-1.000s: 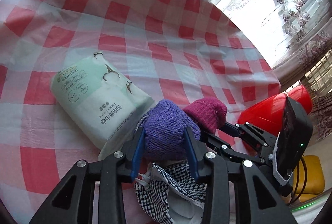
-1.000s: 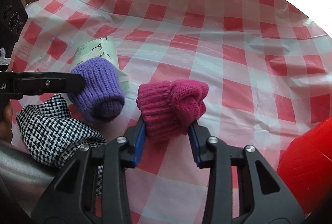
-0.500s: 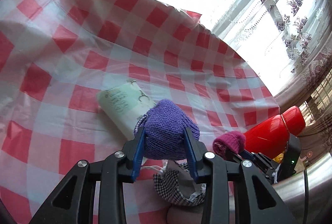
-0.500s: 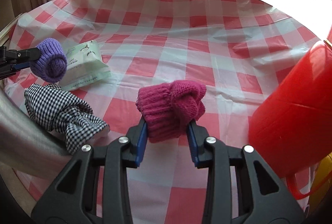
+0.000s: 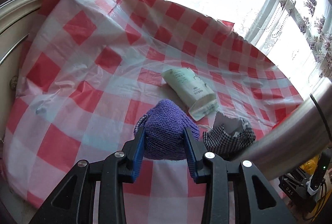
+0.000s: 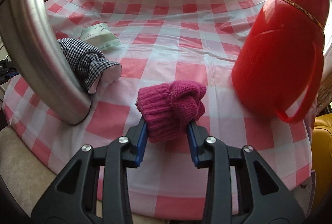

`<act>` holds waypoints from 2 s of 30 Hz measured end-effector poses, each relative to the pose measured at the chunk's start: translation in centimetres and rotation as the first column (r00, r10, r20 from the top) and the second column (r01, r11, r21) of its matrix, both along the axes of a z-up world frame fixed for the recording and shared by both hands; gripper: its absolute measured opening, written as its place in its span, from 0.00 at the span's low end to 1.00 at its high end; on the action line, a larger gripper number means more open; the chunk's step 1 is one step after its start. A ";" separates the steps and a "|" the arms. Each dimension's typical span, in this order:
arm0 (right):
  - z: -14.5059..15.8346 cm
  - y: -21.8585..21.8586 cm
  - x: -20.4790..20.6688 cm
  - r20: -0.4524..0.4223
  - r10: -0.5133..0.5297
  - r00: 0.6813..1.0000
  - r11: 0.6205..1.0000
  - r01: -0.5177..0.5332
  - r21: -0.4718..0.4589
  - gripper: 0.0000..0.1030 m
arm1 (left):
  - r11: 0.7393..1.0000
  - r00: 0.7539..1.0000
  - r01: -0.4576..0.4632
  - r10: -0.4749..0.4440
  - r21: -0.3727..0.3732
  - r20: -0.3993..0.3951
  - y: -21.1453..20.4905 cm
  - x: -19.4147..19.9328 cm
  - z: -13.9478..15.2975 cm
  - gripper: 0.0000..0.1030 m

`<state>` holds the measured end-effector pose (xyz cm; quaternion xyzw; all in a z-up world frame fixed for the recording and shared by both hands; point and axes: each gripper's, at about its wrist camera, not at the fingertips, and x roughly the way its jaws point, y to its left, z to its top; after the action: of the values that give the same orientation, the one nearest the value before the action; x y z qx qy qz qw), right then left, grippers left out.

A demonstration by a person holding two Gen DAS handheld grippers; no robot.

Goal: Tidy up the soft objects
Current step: 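Carry the purple and pink gloves over the white box, then open both tools to drop the gloves into the box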

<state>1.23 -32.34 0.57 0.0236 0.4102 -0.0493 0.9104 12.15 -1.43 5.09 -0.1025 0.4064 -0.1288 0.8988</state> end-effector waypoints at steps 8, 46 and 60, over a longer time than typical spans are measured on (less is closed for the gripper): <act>0.3 -2.0 -6.6 -0.012 -0.040 0.999 0.999 0.040 -0.004 0.38 | 0.999 0.999 0.045 -0.045 -0.011 0.012 -0.9 -6.0 0.6 0.36; -5.0 -13.2 -30.2 -0.207 -0.320 0.924 0.945 0.326 -0.005 0.39 | 0.686 0.680 0.724 -0.728 -0.075 -0.086 -25.3 -25.4 0.1 0.36; -4.2 -13.6 -30.5 -0.188 -0.358 0.915 0.933 0.359 -0.027 0.66 | 0.545 0.528 0.831 -0.836 -0.111 -0.152 -29.4 -28.9 -1.3 0.59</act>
<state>-29.27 -45.91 -3.65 0.0972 0.4838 -0.2157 0.8426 -16.80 -30.86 3.84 0.0811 0.4868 -0.5364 0.6846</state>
